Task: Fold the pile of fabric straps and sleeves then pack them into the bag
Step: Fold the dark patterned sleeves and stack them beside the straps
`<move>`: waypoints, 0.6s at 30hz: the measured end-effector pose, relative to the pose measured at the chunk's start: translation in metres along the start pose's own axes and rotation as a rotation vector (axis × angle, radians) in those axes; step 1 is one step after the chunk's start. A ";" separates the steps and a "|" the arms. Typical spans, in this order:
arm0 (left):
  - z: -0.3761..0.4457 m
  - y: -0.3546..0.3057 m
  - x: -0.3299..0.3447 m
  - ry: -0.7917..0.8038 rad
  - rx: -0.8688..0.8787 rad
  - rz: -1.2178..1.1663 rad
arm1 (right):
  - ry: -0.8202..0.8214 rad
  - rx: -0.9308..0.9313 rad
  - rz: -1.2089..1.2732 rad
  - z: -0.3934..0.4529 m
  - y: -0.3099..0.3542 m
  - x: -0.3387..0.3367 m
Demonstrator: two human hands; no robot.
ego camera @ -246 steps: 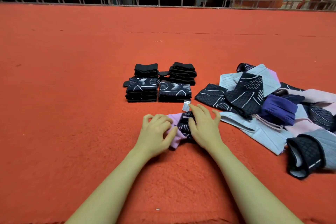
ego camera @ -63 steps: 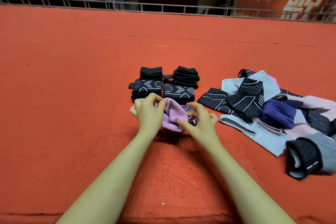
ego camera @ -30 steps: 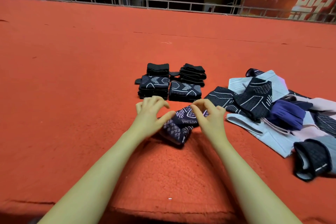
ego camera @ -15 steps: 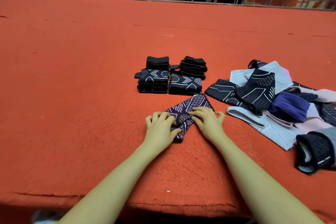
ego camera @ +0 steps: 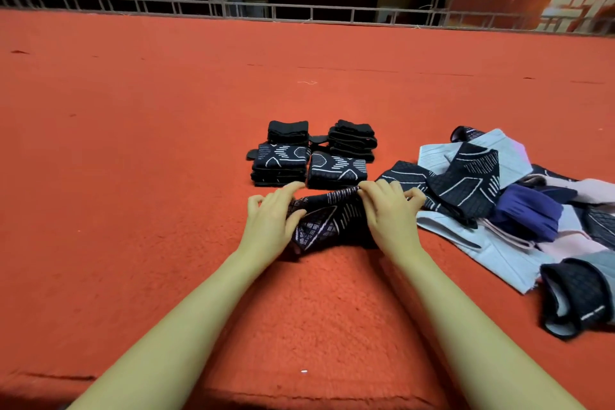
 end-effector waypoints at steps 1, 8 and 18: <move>0.003 0.001 -0.002 -0.003 0.011 0.028 | -0.023 -0.027 -0.054 0.003 -0.003 -0.002; 0.047 -0.009 -0.013 -0.117 0.106 0.039 | -0.230 -0.042 -0.189 0.034 -0.019 -0.014; -0.004 -0.005 0.014 0.067 0.087 0.120 | 0.145 -0.122 -0.043 -0.026 -0.020 0.001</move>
Point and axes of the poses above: each hand's wrist, its own z-axis towards the middle knuckle, its own x-axis out of the palm, y = z × x, the point moved 2 cm from there along z, towards the middle knuckle, and after that the axes turned 13 degrees about -z, right-handed, at the moved point
